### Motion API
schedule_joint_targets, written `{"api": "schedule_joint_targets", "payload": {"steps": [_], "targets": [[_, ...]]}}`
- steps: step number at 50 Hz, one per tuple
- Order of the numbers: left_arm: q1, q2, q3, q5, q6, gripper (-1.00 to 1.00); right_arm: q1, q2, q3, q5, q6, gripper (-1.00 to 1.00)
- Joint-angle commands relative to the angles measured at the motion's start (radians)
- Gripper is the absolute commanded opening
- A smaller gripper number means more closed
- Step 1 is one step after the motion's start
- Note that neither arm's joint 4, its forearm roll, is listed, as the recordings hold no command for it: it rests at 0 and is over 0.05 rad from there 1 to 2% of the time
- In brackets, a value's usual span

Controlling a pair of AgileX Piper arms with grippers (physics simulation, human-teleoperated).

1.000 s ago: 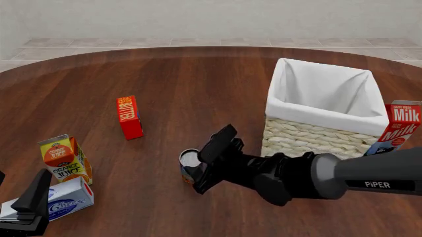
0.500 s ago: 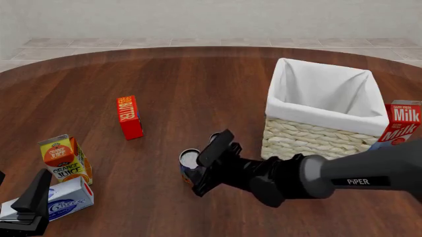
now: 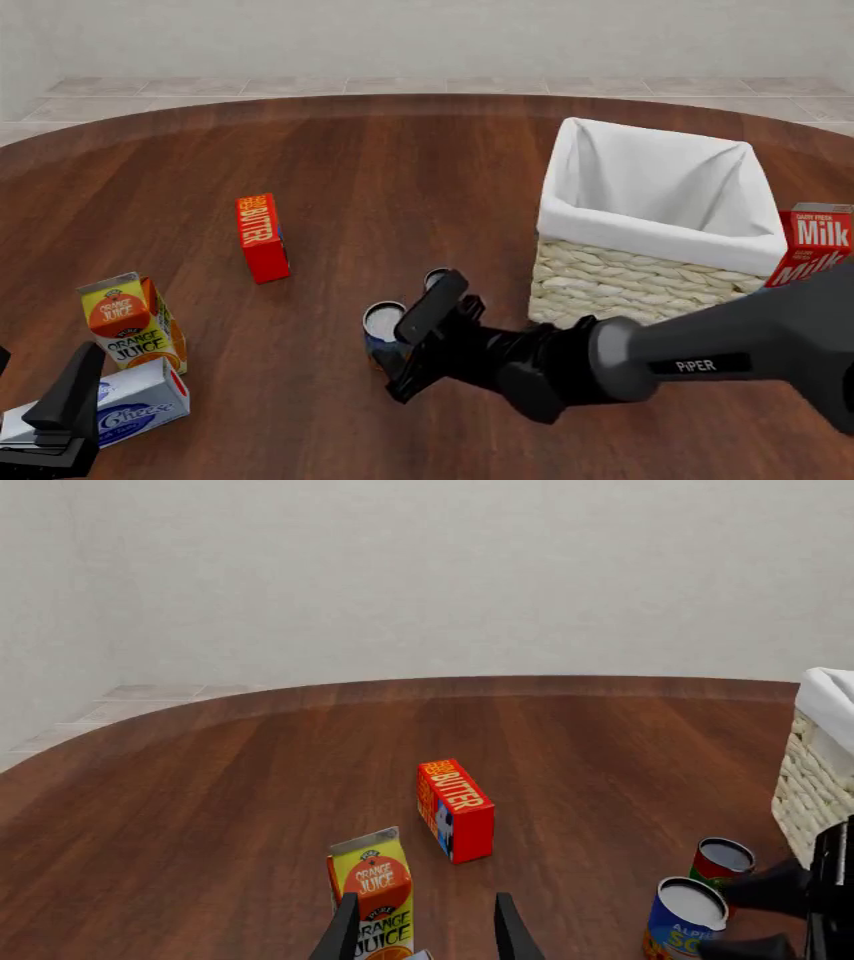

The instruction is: Pick up the alphabet soup and the tomato sauce, and put them in the basket.

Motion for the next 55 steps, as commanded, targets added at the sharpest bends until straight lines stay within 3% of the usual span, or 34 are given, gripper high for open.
{"api": "schedule_joint_targets", "payload": {"steps": [1,38,39,55], "targets": [[0.0,0.0,0.0,0.0,0.0,1.0,-0.001,0.024,-0.004,-0.015,-0.001,1.0],[0.0,-0.002,0.0,0.0,0.001,1.0,-0.009,0.077,-0.039,-0.043,-0.015,1.0],[0.0,-0.002,0.0,0.0,0.001,1.0,-0.011,0.075,-0.039,-0.043,-0.017,-1.0],[0.0,0.0,0.0,0.0,0.0,1.0,-0.015,0.052,-0.036,-0.041,-0.029,-1.0]]}}
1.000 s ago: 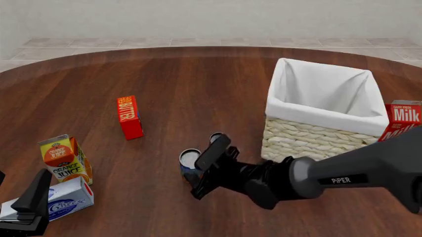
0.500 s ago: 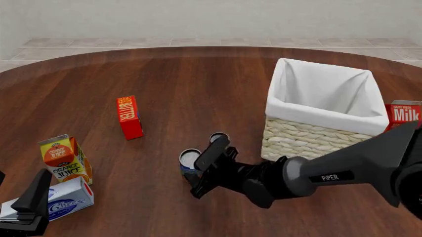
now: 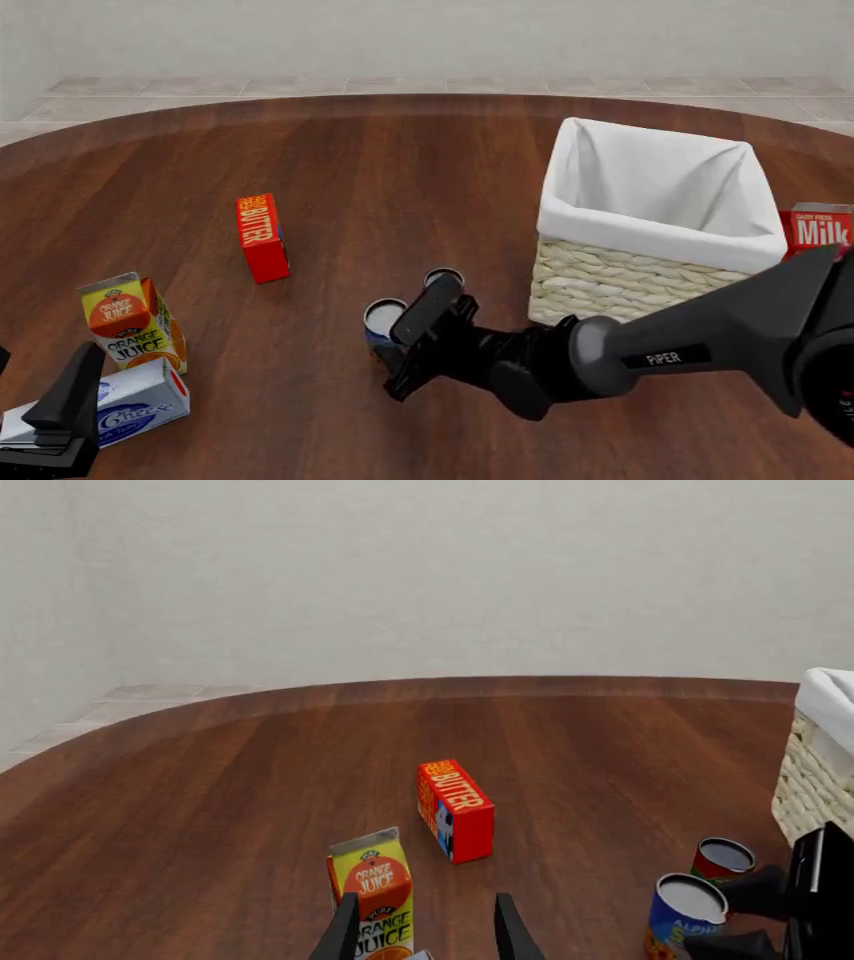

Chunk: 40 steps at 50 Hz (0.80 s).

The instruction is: Pick up the alphabet soup and the tomato sauce, and put them in the basket.

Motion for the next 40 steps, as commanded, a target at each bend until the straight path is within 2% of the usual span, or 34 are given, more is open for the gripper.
{"api": "schedule_joint_targets", "payload": {"steps": [1,40], "targets": [[0.0,0.0,0.0,0.0,0.0,1.0,-0.004,-0.016,-0.004,-0.001,0.006,-1.0],[0.0,0.0,0.0,0.0,0.0,1.0,0.034,-0.232,-0.003,0.107,-0.02,-1.0]]}}
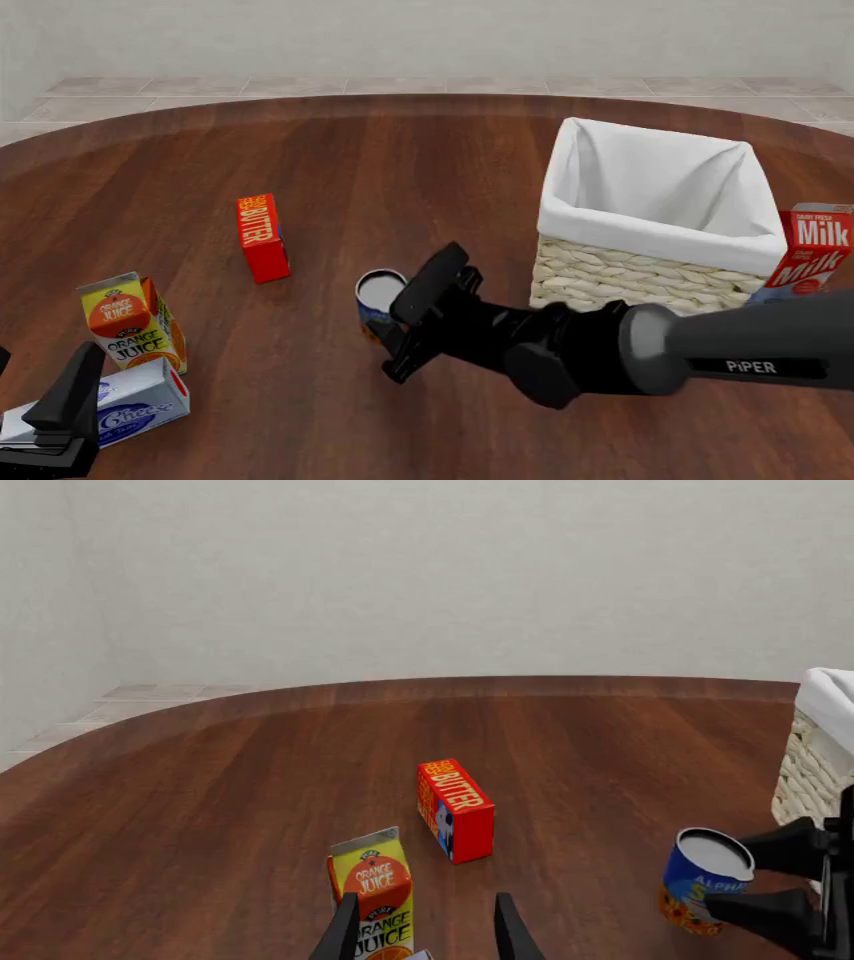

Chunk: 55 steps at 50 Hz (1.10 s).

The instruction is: Pick up the alphabet soup and the tomato sauce, and put them in the basket.

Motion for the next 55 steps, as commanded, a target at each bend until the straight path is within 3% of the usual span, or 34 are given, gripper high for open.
{"api": "schedule_joint_targets", "payload": {"steps": [1,55], "targets": [[0.0,0.0,0.0,0.0,0.0,1.0,0.017,-0.064,-0.011,0.03,0.014,-1.0],[0.0,0.0,0.0,0.0,0.0,1.0,0.032,-0.359,-0.137,0.281,-0.005,-1.0]]}}
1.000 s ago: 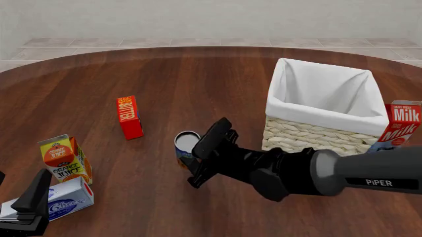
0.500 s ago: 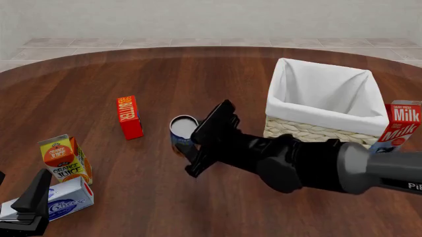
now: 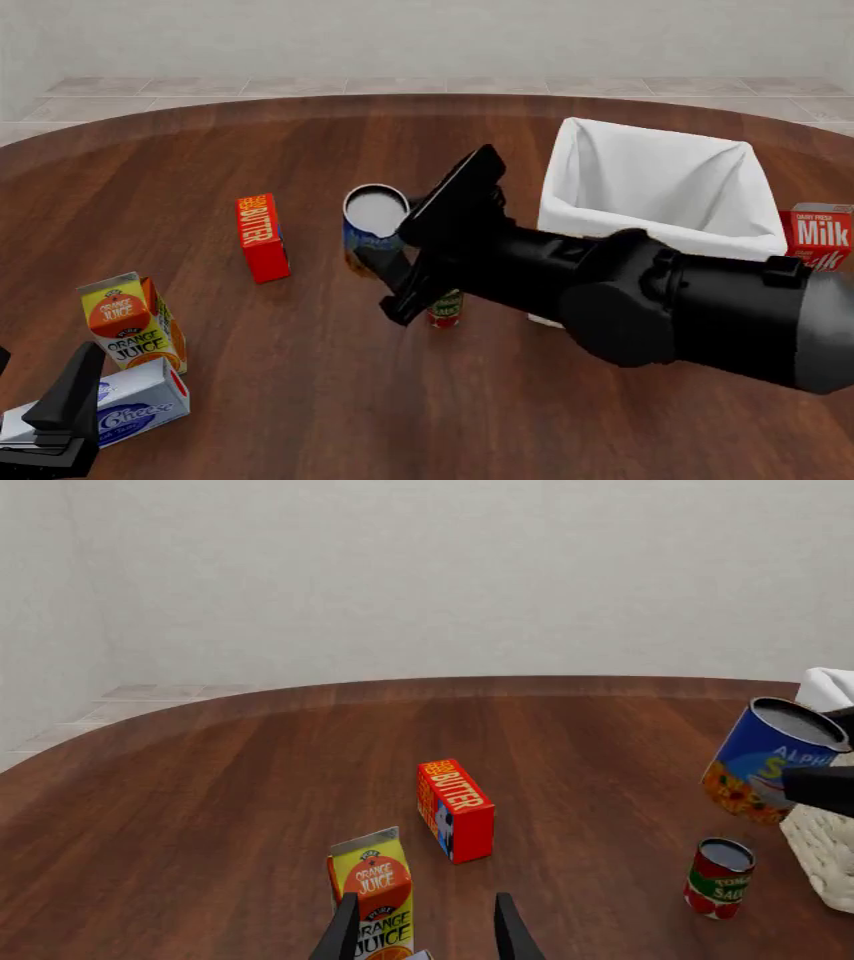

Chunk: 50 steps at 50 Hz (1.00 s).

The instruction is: Pick up the alphabet soup and the tomato sauce, and put them in the basket.

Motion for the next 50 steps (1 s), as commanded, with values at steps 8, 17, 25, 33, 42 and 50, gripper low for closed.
{"api": "schedule_joint_targets", "payload": {"steps": [8,17,25,33,42,50], "targets": [[0.0,0.0,0.0,0.0,0.0,1.0,-0.009,-0.088,-0.064,0.078,0.001,-1.0],[0.0,0.0,0.0,0.0,0.0,1.0,-0.03,-0.106,-0.085,0.101,-0.007,-1.0],[0.0,0.0,0.0,0.0,0.0,1.0,-0.063,-0.126,-0.108,0.128,-0.02,-1.0],[0.0,0.0,0.0,0.0,0.0,1.0,-0.1,-0.151,-0.116,0.146,-0.034,-1.0],[0.0,0.0,0.0,0.0,0.0,1.0,-0.138,-0.177,-0.118,0.162,-0.044,-1.0],[0.0,0.0,0.0,0.0,0.0,1.0,-0.191,-0.196,-0.124,0.178,-0.052,-1.0]]}}
